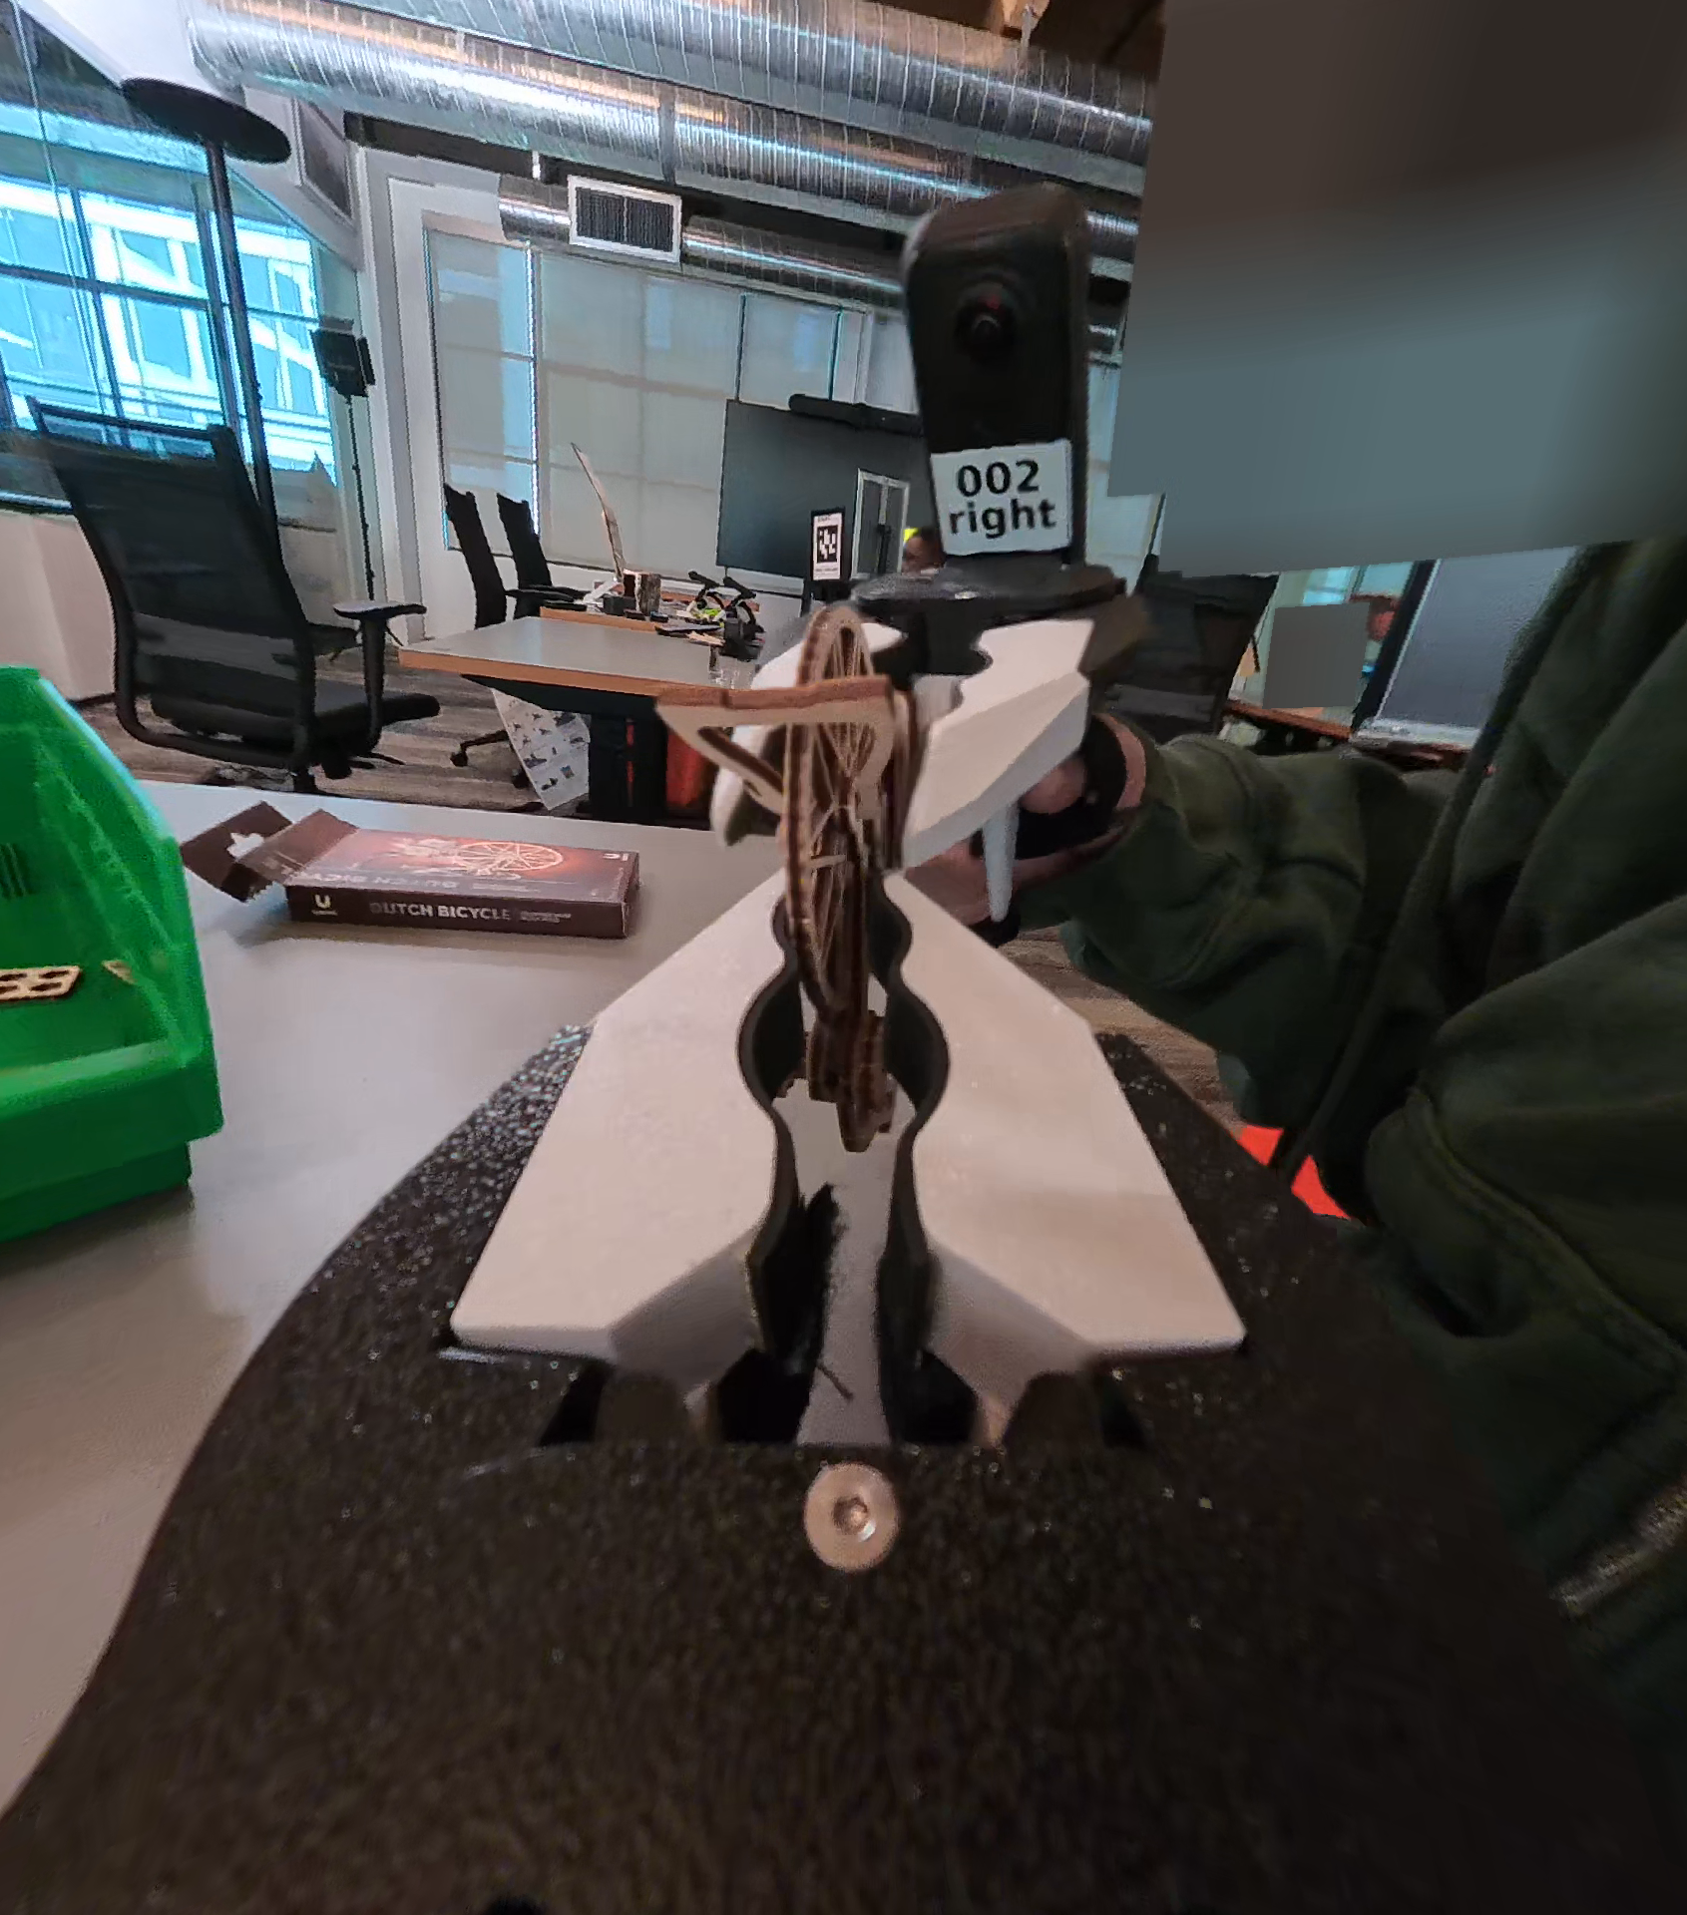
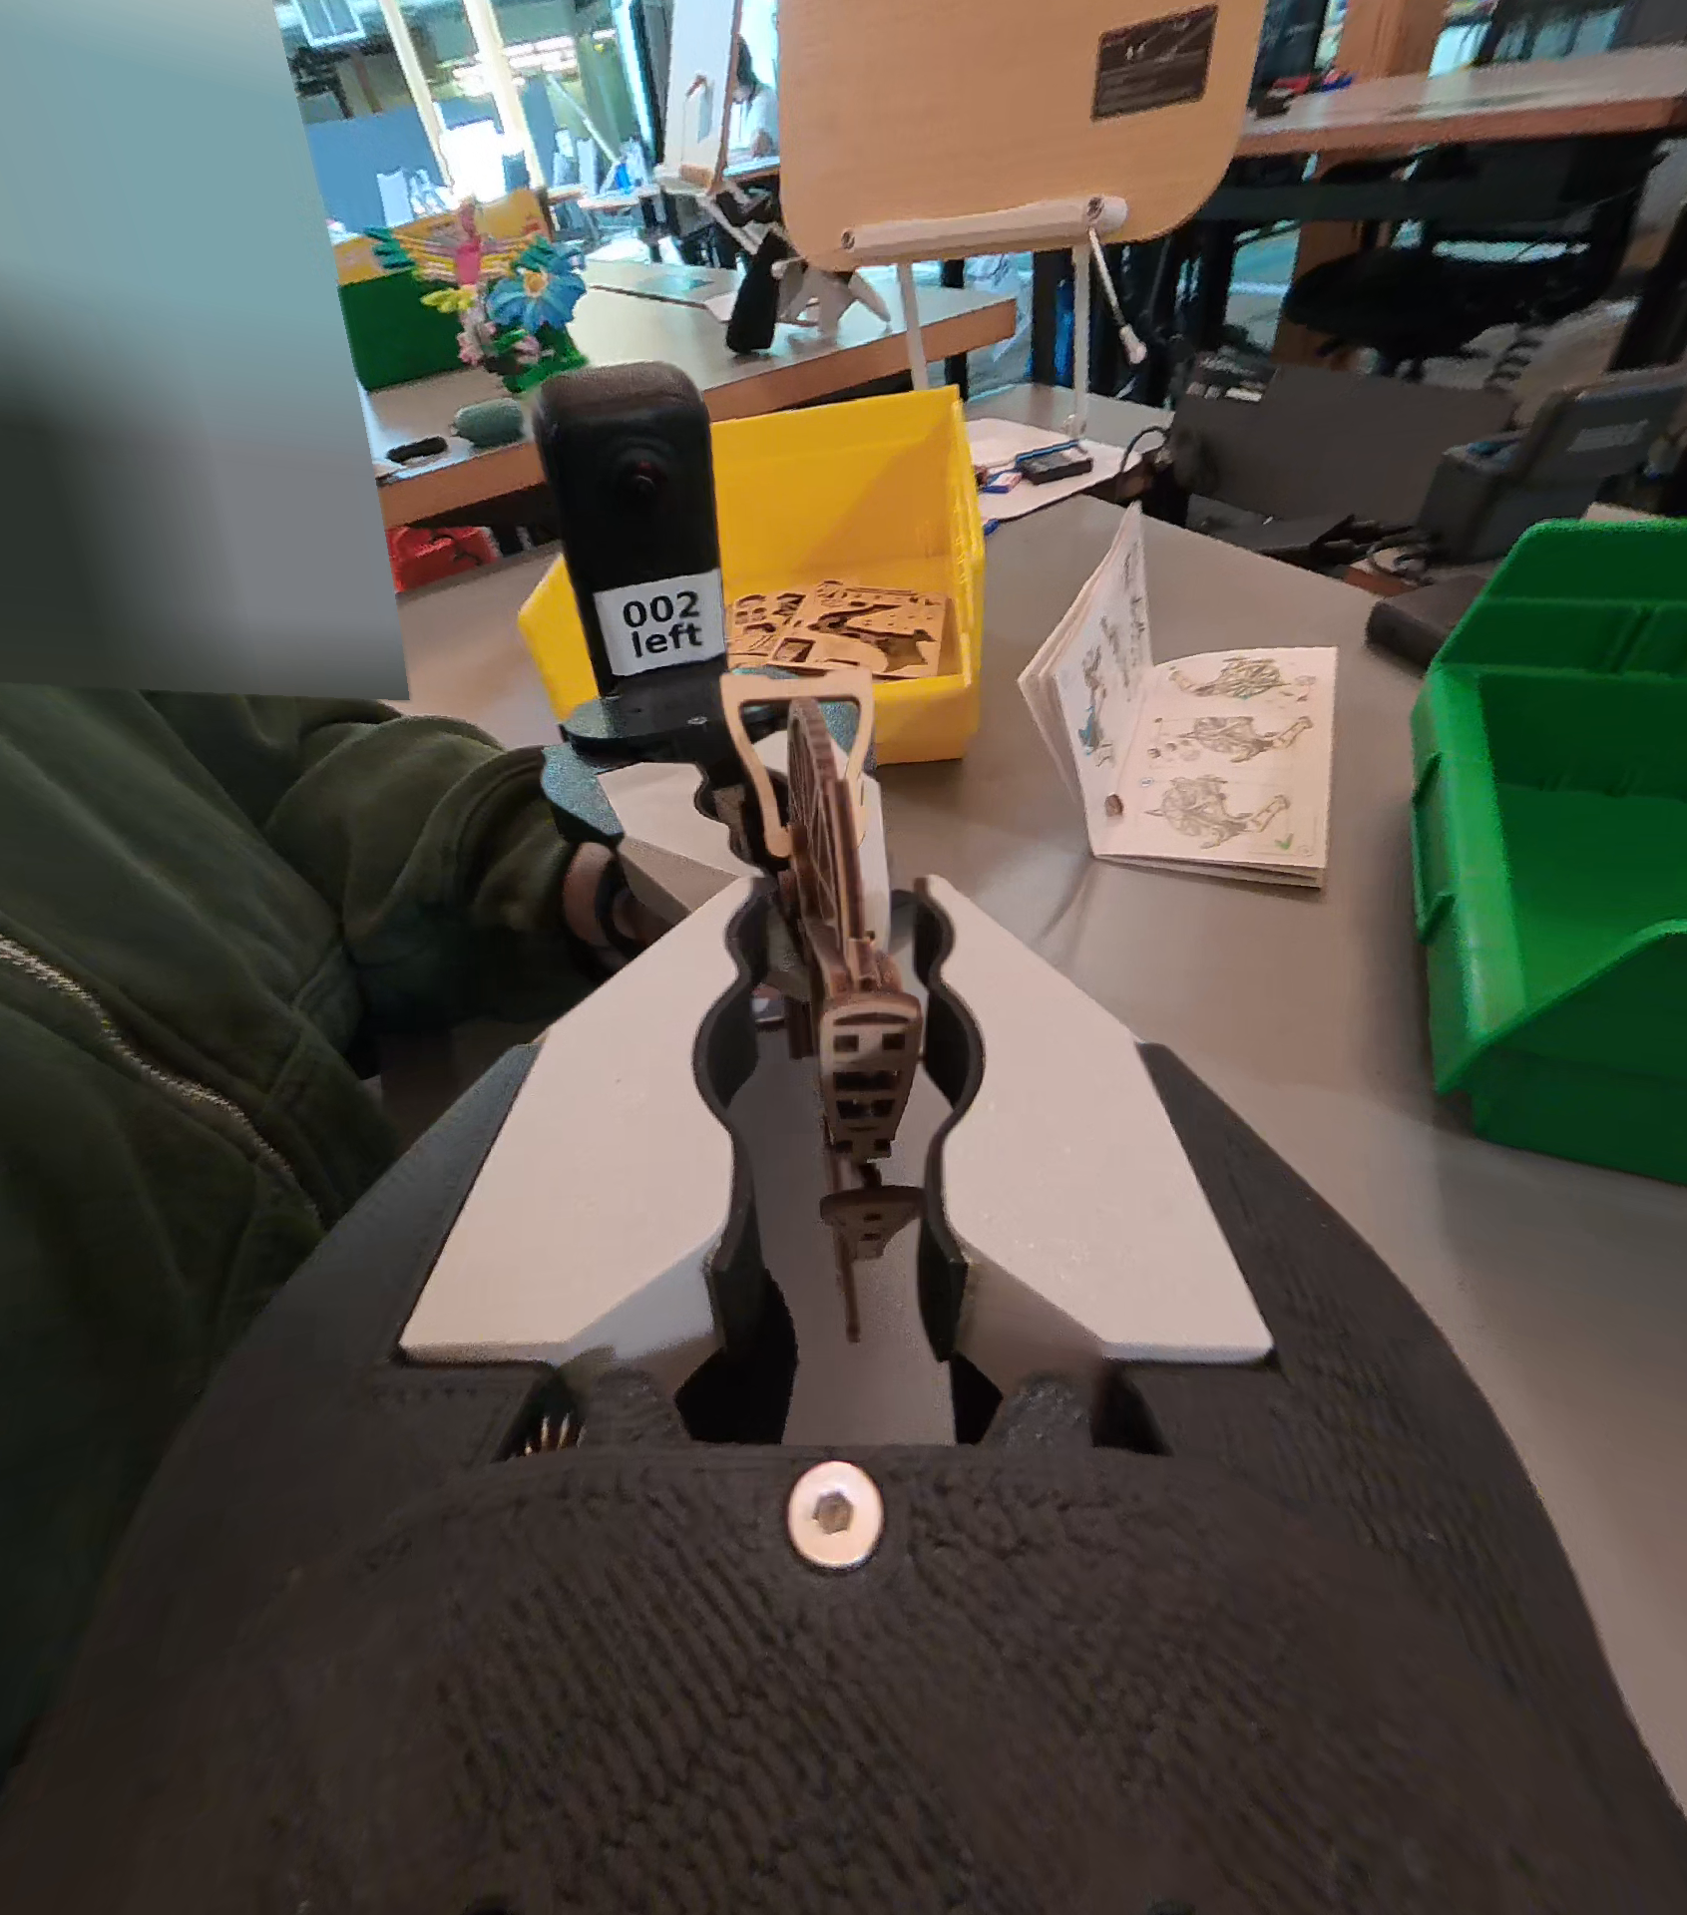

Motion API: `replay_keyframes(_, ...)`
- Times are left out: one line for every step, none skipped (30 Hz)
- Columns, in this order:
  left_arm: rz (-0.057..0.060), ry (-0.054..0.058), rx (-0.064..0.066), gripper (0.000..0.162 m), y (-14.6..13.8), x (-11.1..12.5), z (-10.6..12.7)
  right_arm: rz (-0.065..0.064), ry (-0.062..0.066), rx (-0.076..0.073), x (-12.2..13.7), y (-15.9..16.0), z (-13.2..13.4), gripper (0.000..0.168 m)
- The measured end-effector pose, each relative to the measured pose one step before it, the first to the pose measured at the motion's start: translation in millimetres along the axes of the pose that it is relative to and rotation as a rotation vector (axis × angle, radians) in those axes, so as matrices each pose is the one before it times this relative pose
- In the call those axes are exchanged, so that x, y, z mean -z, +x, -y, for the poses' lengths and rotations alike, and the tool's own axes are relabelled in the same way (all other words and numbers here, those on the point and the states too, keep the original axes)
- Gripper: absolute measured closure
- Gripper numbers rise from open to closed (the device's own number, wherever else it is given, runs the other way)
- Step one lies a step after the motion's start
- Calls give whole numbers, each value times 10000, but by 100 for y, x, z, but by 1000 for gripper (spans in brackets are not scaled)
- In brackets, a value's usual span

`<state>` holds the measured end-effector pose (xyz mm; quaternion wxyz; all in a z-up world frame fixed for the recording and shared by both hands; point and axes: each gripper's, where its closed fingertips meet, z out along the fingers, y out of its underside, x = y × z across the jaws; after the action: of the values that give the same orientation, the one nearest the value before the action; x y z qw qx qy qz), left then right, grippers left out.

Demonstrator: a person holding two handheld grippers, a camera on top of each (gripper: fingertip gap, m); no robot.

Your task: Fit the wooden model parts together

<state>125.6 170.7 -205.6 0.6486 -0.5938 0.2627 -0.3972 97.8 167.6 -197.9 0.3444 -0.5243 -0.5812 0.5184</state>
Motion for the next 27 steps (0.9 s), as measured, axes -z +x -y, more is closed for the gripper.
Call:
replay_keyframes(9, 11, 133, 156, -69, 13, -74, -168, 147, 162, 8, 189, 67, 135)
replay_keyframes(86, 27, 16, 156, -161, 56, -4, -207, 128, 138, 96, 271, 76, 130)
replay_keyframes(87, 46, -46, 156, -154, 76, 82, -254, 135, 177, 199, 333, 108, 125)
replay_keyframes(63, 28, 0, 156, -120, 61, 78, -285, 154, 217, 255, 336, 155, 120)
replay_keyframes(91, 38, 24, 156, -159, 59, 75, -324, 80, 195, 261, 383, 50, 114)
replay_keyframes(138, 17, -2, 156, -233, 57, 1, -308, 32, 236, 263, 313, 4, 111)
replay_keyframes(101, -30, 6, 156, -204, 43, -69, -339, 108, 352, 298, 256, 131, 109)
replay_keyframes(36, -11, -27, 156, -80, 39, -18, -374, 160, 477, 333, 199, 240, 109)
replay_keyframes(132, -3, -225, 156, -102, 55, 62, -337, 121, 528, 339, 102, 229, 109)
replay_keyframes(206, -100, -495, 156, -121, 53, -12, -227, 73, 479, 286, -40, 189, 109)
replay_keyframes(266, -177, -771, 156, -106, 59, -60, -109, -7, 353, 246, -136, 77, 109)
replay_keyframes(367, -206, -1057, 156, -133, 79, -45, -67, 5, 250, 242, -142, 49, 109)
replay_keyframes(452, -227, -1338, 155, -161, 124, -11, -53, 74, 172, 256, -116, 79, 109)
replay_keyframes(440, -235, -1496, 156, -124, 148, -17, -15, 153, 149, 292, -165, 98, 109)
replay_keyframes(416, -290, -1588, 155, -56, 155, -118, 75, 145, 111, 291, -288, 26, 109)
replay_keyframes(370, -282, -1562, 155, 23, 148, -171, 80, 78, 93, 273, -300, -111, 109)
replay_keyframes(261, -136, -1308, 156, 147, 135, -13, 1, 45, 197, 253, -266, -207, 109)
replay_keyframes(70, -4, -887, 156, 317, 114, 140, -44, -11, 330, 192, -276, -304, 109)
replay_keyframes(-37, -22, -493, 156, 341, 38, 95, -50, -103, 428, 113, -369, -404, 109)
replay_keyframes(-46, -39, -226, 156, 233, -11, 15, -63, -208, 529, -8, -417, -494, 109)
replay_keyframes(-70, -1, -46, 156, 188, -35, -6, -76, -274, 605, -96, -450, -526, 110)
replay_keyframes(-87, 5, 59, 156, 136, -20, -32, -55, -298, 614, -183, -505, -475, 112)
replay_keyframes(-62, -2, 50, 156, 87, 4, -49, -78, -277, 597, -226, -467, -382, 115)
replay_keyframes(-66, 15, -21, 156, 96, 31, -19, -134, -205, 586, -218, -359, -213, 118)
replay_keyframes(-135, -5, -41, 156, 220, 16, -43, -209, -74, 596, -182, -240, 42, 120)
replay_keyframes(-125, -14, -46, 156, 231, 18, -66, -199, 43, 579, -134, -207, 253, 125)
replay_keyframes(-52, -21, -90, 156, 145, 20, -62, -200, 91, 510, -129, -139, 337, 130)
